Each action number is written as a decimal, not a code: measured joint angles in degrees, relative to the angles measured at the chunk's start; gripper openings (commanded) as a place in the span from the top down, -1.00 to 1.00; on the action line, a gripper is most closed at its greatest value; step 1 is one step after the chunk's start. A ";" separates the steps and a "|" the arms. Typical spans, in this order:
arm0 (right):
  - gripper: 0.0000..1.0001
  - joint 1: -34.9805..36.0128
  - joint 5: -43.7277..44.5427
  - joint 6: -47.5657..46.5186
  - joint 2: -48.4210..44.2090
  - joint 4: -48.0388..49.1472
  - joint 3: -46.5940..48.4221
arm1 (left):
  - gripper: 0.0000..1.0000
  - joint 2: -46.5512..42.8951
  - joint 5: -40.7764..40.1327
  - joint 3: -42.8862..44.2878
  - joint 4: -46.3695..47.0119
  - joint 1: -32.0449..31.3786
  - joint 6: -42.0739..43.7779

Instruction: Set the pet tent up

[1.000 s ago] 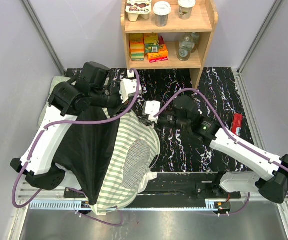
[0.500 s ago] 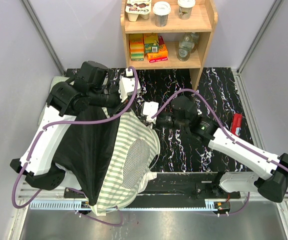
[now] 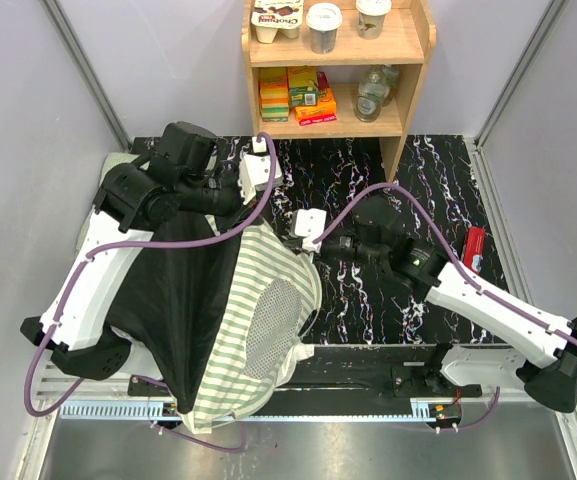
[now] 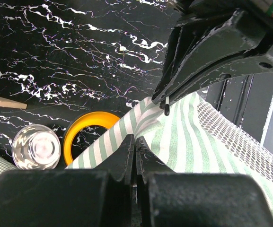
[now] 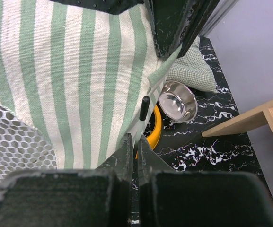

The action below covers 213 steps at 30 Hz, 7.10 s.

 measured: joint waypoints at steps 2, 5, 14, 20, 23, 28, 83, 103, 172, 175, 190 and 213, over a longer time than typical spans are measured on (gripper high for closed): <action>1.00 0.11 0.00 -0.11 -0.50 -0.15 -0.17 | 1.00 0.15 0.02 0.00 0.00 0.00 0.00; 1.00 0.35 0.04 -0.44 -0.04 -0.11 -0.15 | 1.00 0.31 0.02 0.00 -0.02 0.02 -0.04; 1.00 0.98 0.28 -0.92 0.96 -0.09 0.28 | 1.00 0.57 0.09 0.00 -0.04 0.07 -0.02; 1.00 1.03 1.18 -0.79 1.42 -0.22 0.61 | 1.00 0.57 0.44 0.00 -0.04 0.11 -0.02; 1.00 1.03 1.90 -0.33 1.97 -0.39 1.03 | 1.00 0.57 0.74 0.00 -0.04 0.11 0.00; 1.00 1.09 2.40 0.07 2.16 -0.61 1.25 | 1.00 0.57 1.01 0.00 -0.04 0.11 0.04; 1.00 1.16 3.17 0.90 0.57 -2.05 1.38 | 1.00 0.44 1.95 -0.22 -0.02 0.15 0.61; 1.00 1.16 3.21 1.07 1.18 -2.95 2.25 | 1.00 0.13 1.92 -0.74 -0.02 0.13 1.49; 1.00 1.31 1.99 1.42 -0.13 -5.53 2.51 | 1.00 0.63 -1.55 0.48 -2.25 -5.55 4.37; 1.00 1.31 2.01 1.42 0.35 -5.60 2.93 | 1.00 0.63 -1.46 0.48 -2.47 -5.62 4.57; 1.00 1.31 1.97 1.44 1.33 -6.56 4.04 | 0.32 1.05 -0.24 0.70 -3.21 -6.43 5.14; 1.00 1.31 1.64 1.46 1.38 -6.03 3.78 | -0.12 -6.80 -0.92 -0.63 -3.67 2.97 0.02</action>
